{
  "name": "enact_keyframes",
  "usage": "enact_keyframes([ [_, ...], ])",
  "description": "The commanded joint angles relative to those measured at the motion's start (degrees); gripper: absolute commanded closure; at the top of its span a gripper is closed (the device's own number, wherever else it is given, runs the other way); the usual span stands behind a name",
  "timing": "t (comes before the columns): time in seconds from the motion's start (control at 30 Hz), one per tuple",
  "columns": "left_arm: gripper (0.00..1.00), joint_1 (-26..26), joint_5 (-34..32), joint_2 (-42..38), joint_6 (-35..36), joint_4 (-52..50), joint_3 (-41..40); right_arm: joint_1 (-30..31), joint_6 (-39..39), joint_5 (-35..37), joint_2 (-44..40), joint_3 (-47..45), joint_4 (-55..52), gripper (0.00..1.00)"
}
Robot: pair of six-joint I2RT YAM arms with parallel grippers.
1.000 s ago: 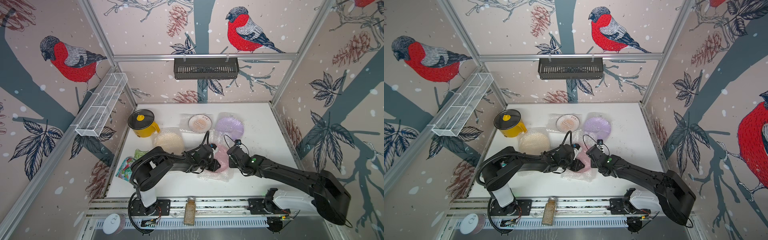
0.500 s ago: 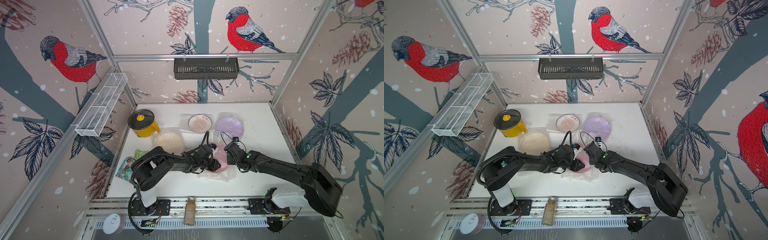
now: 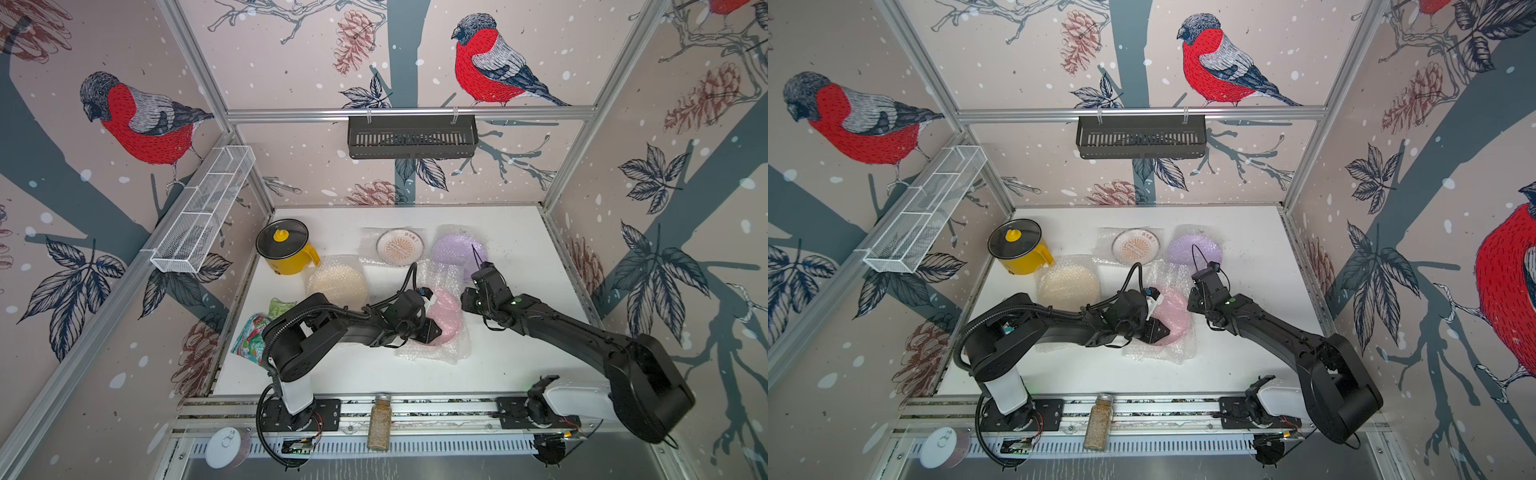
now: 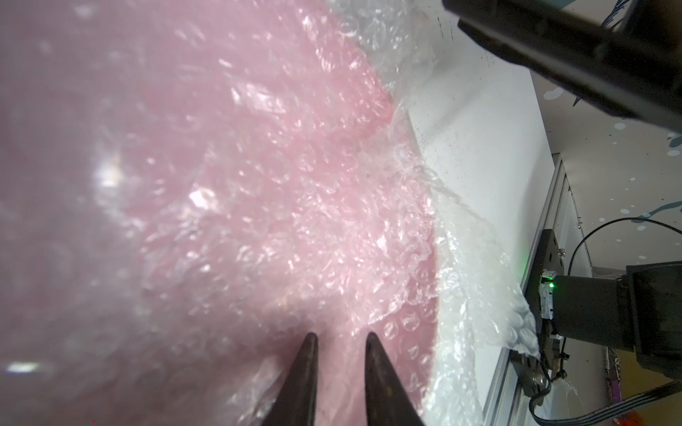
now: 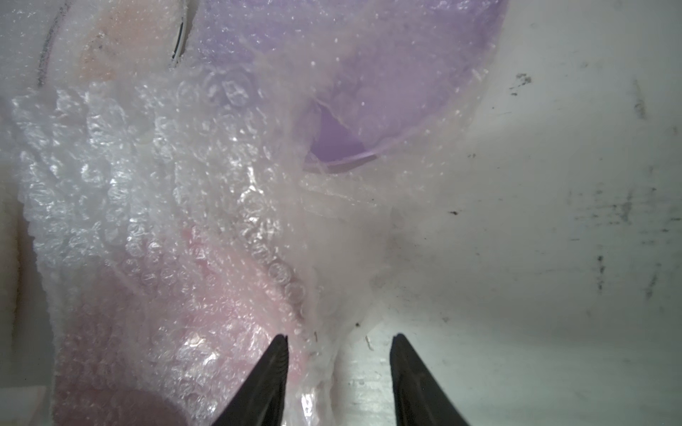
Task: Unpack dinner plates from bubble wrap
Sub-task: Unwrap the bubble wrap at the center of the board.
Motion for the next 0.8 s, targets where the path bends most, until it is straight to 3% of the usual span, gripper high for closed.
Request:
enact_keyframes([
  [0.0,0.75,0.0,-0.2,0.5,-0.6,-6.6,-0.4,-0.9,-0.6,-2.3,1.0,-0.2,2.0,0.57],
  [0.57,0.75,0.0,1.9,0.2,-0.5,-6.2,1.5,1.3,0.3,-4.1,3.6,-2.9,3.1,0.7],
  [0.7,0.74,0.0,3.8,-1.1,-0.6,-6.3,3.9,1.3,-0.1,-4.5,3.0,-2.7,2.8,0.78],
  [0.77,0.71,0.0,4.9,-2.0,-0.3,-6.8,5.5,1.3,-0.4,-5.4,2.8,-2.3,2.7,0.87],
])
